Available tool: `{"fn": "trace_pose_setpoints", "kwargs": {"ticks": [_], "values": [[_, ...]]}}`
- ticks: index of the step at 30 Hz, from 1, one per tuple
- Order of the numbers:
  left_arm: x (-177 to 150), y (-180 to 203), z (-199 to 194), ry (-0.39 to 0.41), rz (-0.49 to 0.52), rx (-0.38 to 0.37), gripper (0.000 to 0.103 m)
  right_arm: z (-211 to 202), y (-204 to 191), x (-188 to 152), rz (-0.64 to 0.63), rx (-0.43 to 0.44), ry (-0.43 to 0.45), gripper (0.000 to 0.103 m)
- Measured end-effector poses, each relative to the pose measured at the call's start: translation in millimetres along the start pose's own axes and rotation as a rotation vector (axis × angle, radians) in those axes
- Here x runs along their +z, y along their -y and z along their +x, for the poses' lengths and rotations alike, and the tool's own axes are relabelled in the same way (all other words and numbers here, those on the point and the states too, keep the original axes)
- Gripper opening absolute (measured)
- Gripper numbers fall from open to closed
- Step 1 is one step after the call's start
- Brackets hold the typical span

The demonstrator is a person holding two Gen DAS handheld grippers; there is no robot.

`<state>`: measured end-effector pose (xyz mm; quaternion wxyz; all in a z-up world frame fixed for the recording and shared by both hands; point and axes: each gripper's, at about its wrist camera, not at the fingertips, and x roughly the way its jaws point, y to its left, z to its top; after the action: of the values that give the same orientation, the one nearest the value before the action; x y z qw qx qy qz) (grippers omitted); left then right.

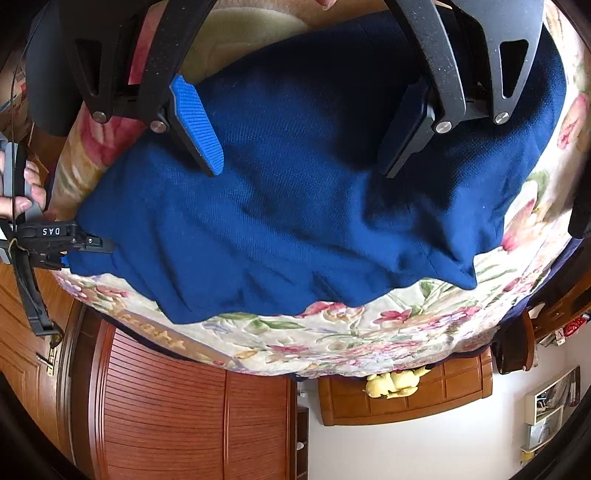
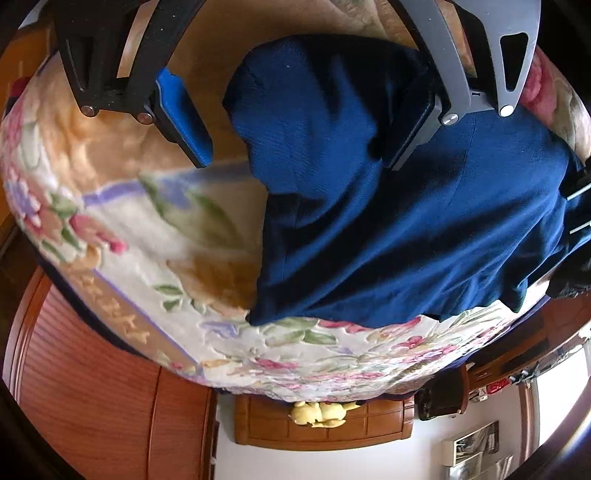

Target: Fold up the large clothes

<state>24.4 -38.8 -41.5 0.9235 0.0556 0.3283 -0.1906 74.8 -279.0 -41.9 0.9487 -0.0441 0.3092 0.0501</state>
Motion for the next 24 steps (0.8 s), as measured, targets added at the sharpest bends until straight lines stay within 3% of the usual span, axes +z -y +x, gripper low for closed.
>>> {"fn": "trace_pose_setpoints", "kwargs": {"ticks": [12, 18, 20, 22, 24], "values": [[-2.8, -0.1, 0.5, -0.001, 0.007, -0.009, 0.086, 16.3, 12.2, -3.0, 0.052, 0.103, -0.059, 0.091], [-2.9, -0.1, 0.6, -0.001, 0.006, -0.009, 0.086, 15.8, 12.9, -5.0, 0.04, 0.151, -0.066, 0.072], [-2.7, -0.2, 1.1, 0.0, 0.011, -0.01, 0.086, 14.5, 11.8, -5.5, 0.038, 0.182, -0.066, 0.056], [-2.5, -0.3, 1.2, 0.0, 0.011, -0.01, 0.086, 13.0, 11.0, -5.9, 0.028, 0.186, -0.068, 0.051], [-2.5, -0.4, 1.3, 0.0, 0.011, -0.011, 0.086, 10.8, 9.7, -5.7, 0.019, 0.204, -0.064, 0.039]]}}
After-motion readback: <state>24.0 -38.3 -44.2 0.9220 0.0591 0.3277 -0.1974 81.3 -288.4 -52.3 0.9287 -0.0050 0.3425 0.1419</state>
